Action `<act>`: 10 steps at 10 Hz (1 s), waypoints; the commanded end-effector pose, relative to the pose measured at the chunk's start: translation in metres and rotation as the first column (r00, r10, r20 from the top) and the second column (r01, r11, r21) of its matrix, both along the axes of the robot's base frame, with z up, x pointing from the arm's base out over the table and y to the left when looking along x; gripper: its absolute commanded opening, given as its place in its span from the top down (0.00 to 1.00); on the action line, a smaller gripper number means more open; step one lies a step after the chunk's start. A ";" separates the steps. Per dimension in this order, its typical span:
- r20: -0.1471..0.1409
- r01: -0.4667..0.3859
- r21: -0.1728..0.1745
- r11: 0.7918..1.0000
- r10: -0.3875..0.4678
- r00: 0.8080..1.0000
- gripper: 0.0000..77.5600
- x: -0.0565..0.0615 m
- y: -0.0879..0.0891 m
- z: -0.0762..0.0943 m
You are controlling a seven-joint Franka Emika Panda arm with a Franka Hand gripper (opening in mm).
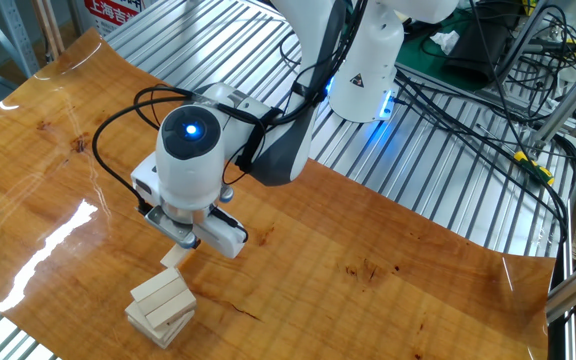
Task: Play Jenga
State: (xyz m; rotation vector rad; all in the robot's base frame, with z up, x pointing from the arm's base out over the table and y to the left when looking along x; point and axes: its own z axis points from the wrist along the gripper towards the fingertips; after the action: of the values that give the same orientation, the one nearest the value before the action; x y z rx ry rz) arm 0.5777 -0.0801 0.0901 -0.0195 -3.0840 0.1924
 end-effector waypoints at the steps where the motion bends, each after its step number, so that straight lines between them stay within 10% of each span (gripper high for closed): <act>1: 0.003 0.001 0.000 1.000 -0.001 1.000 0.00 0.001 0.000 0.001; 10: -0.011 0.002 0.012 1.000 -0.001 1.000 0.00 0.002 0.002 0.006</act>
State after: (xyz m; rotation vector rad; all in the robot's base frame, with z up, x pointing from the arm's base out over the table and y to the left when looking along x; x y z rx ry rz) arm 0.5777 -0.0801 0.0902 -0.0196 -3.0841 0.1923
